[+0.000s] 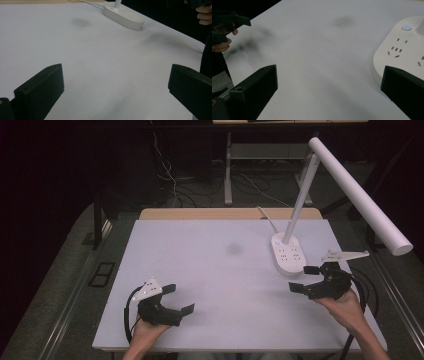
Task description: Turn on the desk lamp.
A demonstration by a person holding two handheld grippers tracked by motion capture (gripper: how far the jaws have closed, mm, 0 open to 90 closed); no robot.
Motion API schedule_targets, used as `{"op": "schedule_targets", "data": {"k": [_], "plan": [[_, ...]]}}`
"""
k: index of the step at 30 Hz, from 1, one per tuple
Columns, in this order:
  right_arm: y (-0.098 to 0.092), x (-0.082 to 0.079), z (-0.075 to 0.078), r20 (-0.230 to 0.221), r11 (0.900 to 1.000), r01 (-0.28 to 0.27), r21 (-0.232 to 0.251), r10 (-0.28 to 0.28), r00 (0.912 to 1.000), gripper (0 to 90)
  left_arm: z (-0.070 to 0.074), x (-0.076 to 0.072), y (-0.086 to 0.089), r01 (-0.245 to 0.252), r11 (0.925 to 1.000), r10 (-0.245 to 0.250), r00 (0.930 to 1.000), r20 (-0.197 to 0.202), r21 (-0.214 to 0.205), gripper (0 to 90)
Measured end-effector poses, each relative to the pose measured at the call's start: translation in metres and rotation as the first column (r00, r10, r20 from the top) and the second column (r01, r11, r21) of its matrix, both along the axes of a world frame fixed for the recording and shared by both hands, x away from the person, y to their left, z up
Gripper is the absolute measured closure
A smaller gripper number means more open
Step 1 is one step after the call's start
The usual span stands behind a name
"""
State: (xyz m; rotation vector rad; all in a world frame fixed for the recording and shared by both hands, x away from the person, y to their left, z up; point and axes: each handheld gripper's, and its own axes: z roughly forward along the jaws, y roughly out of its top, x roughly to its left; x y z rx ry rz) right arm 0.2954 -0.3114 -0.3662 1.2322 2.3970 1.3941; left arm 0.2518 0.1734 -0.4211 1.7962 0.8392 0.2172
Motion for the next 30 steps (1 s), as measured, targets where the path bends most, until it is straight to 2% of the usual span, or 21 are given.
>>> {"op": "schedule_targets", "data": {"k": [12,30], "plan": [[-0.007,0.023,0.016,0.007,0.9998,-0.001,-0.022,0.001,1.0000,0.7,0.000,0.000,0.001,-0.004,1.0000,0.004,1.0000,0.006,0.001,0.0],[-0.013,0.056,0.021,0.000,0.9988,0.018,-0.045,-0.018,0.9998,0.7,0.000,0.000,0.001,-0.002,1.0000,0.002,1.0000,0.009,0.003,0.0]]}}
